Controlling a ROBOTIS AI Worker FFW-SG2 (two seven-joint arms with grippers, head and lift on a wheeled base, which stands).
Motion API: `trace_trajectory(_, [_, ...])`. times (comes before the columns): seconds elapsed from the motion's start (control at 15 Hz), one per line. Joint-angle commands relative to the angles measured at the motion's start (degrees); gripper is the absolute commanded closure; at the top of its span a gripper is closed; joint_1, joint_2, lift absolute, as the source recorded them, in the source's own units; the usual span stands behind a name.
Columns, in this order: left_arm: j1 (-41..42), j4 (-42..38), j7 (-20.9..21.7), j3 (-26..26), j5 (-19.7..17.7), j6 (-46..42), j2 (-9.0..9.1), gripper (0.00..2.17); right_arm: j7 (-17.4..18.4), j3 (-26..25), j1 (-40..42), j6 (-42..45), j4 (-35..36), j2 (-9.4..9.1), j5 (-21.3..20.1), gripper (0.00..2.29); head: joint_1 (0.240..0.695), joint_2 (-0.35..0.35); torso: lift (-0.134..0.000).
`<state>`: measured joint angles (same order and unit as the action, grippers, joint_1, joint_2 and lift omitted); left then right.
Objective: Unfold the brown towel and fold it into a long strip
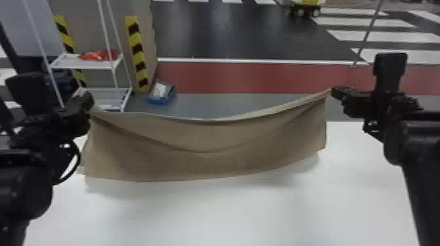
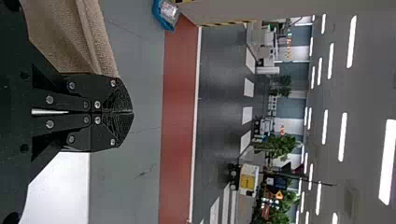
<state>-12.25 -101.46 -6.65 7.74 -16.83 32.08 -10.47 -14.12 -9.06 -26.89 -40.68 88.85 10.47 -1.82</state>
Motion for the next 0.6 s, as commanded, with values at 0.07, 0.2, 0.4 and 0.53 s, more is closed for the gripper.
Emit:
trace_trajectory(0.07, [-9.2,5.9,1.6,-0.1,-4.8,-0.3,-1.31,1.48,0.0,-0.1,-7.4,-0.1,-3.5,-0.53,-0.3,1.3,0.502,-0.004,-0.114])
trace_trajectory(0.2, [-8.2,2.1,1.6,0.4,-8.0,-0.1,-2.18,1.48,-0.7,-0.6,-7.8,-3.2,-2.8,0.7,0.2,1.3,0.433,-0.001,-0.114])
trace_trajectory(0.4, [1.7,-8.0,0.6,1.2,-9.3,6.6,-2.18,1.47,-3.3,-5.2,2.5,-8.5,8.1,3.86,3.5,1.3,0.415,-0.024,-0.113])
trace_trajectory(0.53, [9.5,-12.3,0.1,0.6,-8.6,7.8,-1.13,1.46,-5.8,-9.4,13.1,-8.0,15.2,4.39,5.3,1.29,0.467,-0.051,-0.113])
